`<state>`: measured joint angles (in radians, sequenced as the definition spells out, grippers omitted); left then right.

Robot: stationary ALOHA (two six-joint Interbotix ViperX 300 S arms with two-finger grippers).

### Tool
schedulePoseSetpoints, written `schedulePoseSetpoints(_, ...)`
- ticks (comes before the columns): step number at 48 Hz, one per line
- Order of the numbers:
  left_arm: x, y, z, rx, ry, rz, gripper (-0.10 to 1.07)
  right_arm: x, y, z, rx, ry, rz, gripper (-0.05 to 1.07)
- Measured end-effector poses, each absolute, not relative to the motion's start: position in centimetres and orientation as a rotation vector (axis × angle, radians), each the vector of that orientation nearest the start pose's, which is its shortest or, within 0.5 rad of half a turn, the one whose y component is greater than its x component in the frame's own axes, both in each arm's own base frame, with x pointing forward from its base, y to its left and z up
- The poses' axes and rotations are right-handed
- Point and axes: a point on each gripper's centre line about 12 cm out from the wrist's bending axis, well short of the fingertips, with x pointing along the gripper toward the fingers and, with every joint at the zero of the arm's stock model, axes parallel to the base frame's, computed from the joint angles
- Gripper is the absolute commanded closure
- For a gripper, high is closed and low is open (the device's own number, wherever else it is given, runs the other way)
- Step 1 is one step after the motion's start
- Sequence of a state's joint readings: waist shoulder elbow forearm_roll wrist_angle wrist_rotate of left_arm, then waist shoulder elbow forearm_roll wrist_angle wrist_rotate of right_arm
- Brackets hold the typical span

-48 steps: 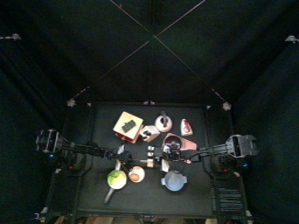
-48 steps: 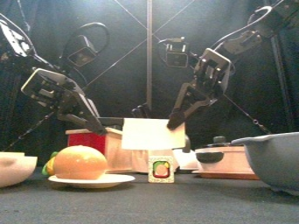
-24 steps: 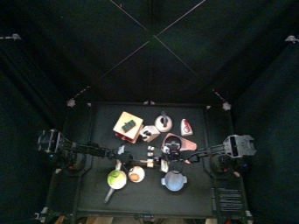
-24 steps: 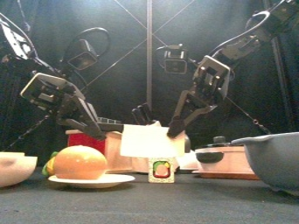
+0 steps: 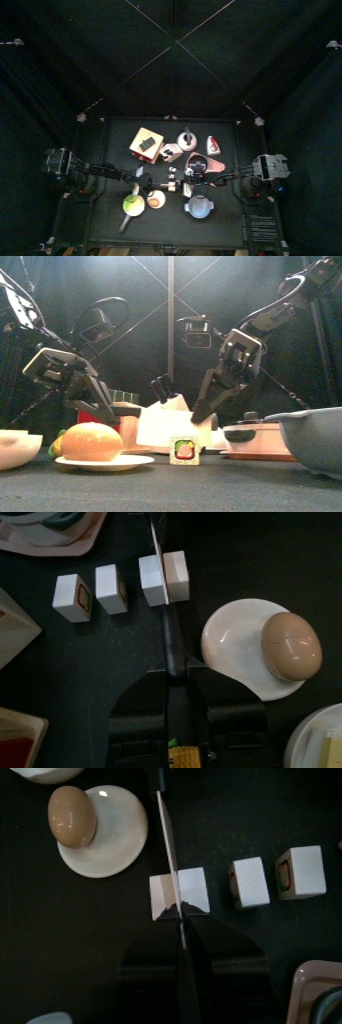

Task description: Cut sushi roll

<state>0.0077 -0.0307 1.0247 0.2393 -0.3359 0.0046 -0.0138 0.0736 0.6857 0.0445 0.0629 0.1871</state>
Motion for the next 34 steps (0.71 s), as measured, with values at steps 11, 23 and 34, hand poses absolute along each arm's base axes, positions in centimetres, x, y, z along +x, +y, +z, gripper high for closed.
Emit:
schedulePoseSetpoints(11, 30.8, -0.5, 9.6, 0.194, 0.726, -0.138, 0.57, 38.2, -0.6, 12.0, 0.233, 0.832, -0.112, 0.6)
schedulePoseSetpoints(23, 30.9, -0.5, 9.5, 0.197, 0.758, -0.134, 0.57, 38.4, -0.4, 12.1, 0.242, 0.827, -0.113, 0.6)
schedulePoseSetpoints(34, 31.1, -1.1, 9.7, 0.204, 0.75, -0.151, 0.57, 38.2, 0.7, 11.8, 0.238, 0.84, -0.09, 0.6)
